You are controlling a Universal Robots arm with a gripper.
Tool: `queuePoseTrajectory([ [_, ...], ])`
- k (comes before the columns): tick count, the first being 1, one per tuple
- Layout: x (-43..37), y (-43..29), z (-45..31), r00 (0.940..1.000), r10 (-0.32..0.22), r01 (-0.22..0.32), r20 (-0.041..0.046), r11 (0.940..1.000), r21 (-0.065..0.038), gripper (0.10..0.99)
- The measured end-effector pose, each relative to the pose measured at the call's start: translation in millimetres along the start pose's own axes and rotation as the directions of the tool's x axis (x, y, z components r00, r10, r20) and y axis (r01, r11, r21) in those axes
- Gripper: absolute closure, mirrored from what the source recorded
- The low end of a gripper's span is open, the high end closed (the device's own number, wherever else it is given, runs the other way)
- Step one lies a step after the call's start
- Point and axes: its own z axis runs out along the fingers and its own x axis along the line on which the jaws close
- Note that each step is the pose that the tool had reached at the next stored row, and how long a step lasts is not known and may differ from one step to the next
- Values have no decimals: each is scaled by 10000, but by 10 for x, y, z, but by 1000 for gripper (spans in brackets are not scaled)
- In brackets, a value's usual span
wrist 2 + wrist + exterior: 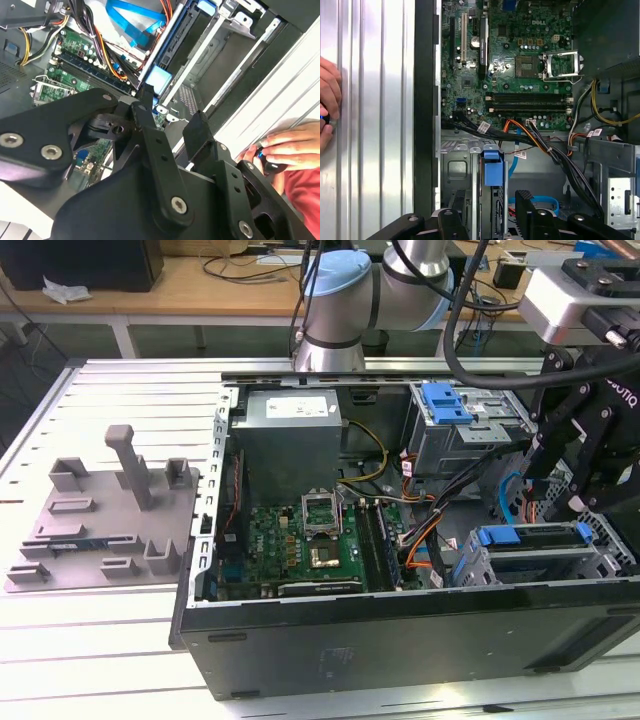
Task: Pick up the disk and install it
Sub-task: 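Insert the disk into the insertion slot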
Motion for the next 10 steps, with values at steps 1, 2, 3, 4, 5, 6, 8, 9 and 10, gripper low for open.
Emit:
queuePoseTrajectory([
  [1,0,0,0,10000,0,0,-1,10000,0,573],
  [2,0,0,0,10000,0,0,-3,10000,0,573],
  [3,0,0,0,10000,0,0,-3,10000,0,573],
  [4,0,0,0,10000,0,0,-9,10000,0,573],
  [5,0,0,0,10000,0,0,-17,10000,0,573],
  [6,0,0,0,10000,0,0,-19,10000,0,573],
  [8,0,0,0,10000,0,0,-23,10000,0,573],
  [9,0,0,0,10000,0,0,-25,10000,0,573],
  [10,0,0,0,10000,0,0,-26,10000,0,573],
])
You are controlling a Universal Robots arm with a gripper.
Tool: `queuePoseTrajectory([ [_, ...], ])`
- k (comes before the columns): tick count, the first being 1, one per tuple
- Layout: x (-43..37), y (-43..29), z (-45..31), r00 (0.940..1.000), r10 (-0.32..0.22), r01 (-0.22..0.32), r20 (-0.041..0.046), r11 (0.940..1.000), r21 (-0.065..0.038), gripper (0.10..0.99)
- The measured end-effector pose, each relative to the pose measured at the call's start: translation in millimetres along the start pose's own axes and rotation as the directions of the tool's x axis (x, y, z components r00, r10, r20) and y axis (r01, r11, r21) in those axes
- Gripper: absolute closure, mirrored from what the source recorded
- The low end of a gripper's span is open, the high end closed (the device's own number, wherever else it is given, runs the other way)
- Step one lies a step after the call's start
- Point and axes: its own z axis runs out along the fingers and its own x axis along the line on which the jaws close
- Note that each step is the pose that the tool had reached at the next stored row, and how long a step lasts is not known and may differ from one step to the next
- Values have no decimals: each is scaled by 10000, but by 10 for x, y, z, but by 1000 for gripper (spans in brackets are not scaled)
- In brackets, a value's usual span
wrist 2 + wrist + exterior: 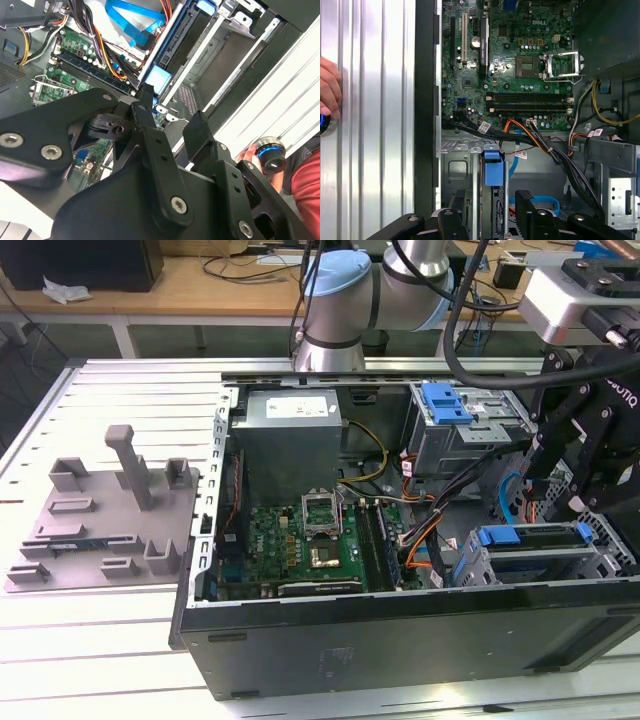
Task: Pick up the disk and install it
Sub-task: 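Insert the disk into the insertion slot, then insert the first disk wire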
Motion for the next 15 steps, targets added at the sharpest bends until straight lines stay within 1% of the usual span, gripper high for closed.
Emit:
queuePoseTrajectory([
  [6,0,0,0,10000,1,-1,-26,10000,-1,573],
  [7,-145,-5,4,9995,7,-10,-326,10000,-81,573],
  [9,-232,-6,6,9982,12,-19,-595,9999,-113,573],
  [10,-286,-7,8,9972,13,-23,-744,9999,-126,573],
  [11,-329,-7,9,9963,14,-26,-855,9999,-134,573],
  [12,-384,-8,10,9950,16,-31,-996,9999,-142,573],
  [13,-432,-9,12,9939,17,-34,-1106,9999,-148,573],
  [14,-475,-10,13,9928,18,-36,-1195,9999,-152,573],
  [15,-521,-11,14,9920,19,-38,-1262,9999,-153,573],
])
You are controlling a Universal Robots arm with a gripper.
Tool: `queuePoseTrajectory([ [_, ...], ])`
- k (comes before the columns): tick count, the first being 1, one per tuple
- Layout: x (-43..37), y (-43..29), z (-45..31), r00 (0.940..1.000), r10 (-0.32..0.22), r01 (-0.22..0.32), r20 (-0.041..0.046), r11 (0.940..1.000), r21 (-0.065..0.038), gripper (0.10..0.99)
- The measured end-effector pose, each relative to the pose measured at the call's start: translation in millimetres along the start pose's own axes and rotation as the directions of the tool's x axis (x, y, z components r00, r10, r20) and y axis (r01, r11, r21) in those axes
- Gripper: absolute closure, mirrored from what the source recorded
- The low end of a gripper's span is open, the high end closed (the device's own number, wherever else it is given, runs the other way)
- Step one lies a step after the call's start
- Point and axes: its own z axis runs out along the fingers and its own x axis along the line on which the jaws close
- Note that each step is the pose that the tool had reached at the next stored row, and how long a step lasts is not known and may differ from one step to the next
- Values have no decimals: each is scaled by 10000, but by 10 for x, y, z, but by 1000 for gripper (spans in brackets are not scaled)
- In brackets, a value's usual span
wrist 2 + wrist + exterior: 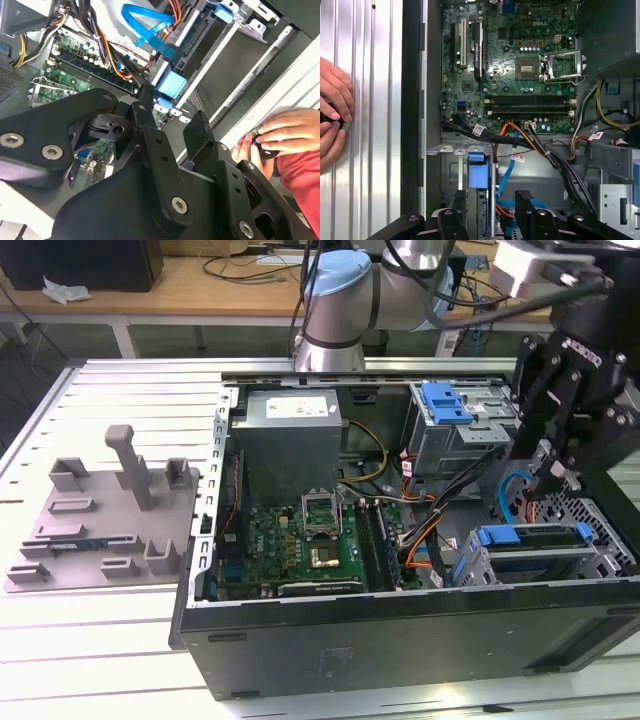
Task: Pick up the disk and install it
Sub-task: 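Insert the first disk wire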
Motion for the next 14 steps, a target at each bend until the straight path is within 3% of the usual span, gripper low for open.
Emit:
queuePoseTrajectory([
  [4,-185,-9,-20,9998,7,-7,-202,10000,-8,573],
  [8,-363,-35,-38,9995,9,-10,-331,10000,-22,573],
  [10,-410,-60,-43,9991,8,-10,-429,10000,-63,573],
  [11,-426,-89,-44,9985,2,-9,-543,9999,-123,573],
  [14,-432,-183,-48,9974,-11,-7,-714,9997,-247,573],
])
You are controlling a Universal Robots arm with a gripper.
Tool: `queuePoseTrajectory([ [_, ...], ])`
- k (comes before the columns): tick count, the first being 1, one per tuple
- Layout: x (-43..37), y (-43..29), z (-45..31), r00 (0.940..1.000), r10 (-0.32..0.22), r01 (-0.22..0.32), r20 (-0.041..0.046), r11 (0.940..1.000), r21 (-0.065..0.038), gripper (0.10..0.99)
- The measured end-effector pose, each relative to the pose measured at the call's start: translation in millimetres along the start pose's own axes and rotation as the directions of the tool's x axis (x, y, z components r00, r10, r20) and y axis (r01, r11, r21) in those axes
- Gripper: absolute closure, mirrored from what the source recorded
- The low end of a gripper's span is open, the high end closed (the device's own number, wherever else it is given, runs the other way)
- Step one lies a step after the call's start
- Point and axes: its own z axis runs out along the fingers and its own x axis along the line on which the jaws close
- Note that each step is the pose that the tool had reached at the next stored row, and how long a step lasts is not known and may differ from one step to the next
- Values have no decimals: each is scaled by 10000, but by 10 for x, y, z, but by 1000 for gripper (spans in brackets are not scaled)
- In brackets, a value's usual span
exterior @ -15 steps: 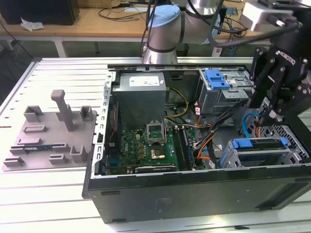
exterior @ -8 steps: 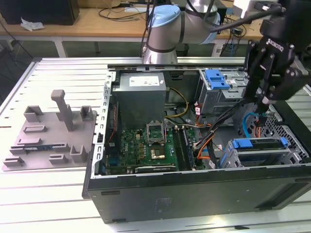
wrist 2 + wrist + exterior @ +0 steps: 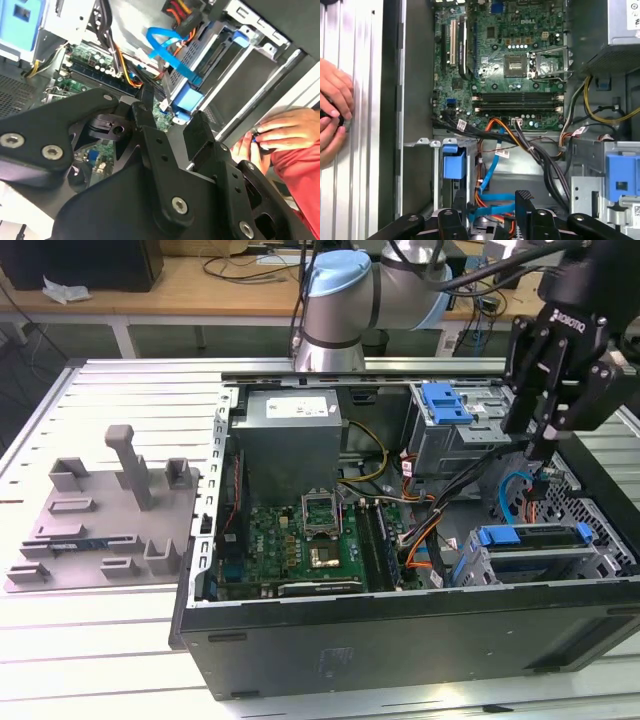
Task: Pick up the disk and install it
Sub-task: 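Insert the first disk wire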
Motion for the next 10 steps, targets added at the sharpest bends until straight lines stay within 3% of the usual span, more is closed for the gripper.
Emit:
queuePoseTrajectory([
  [3,-2,-141,-6,9999,-23,20,-145,9999,-169,573],
  [8,-2,-321,-14,9995,-47,35,-326,9993,-367,573],
  [10,-13,-375,-15,9992,-36,20,-395,9992,-397,573],
])
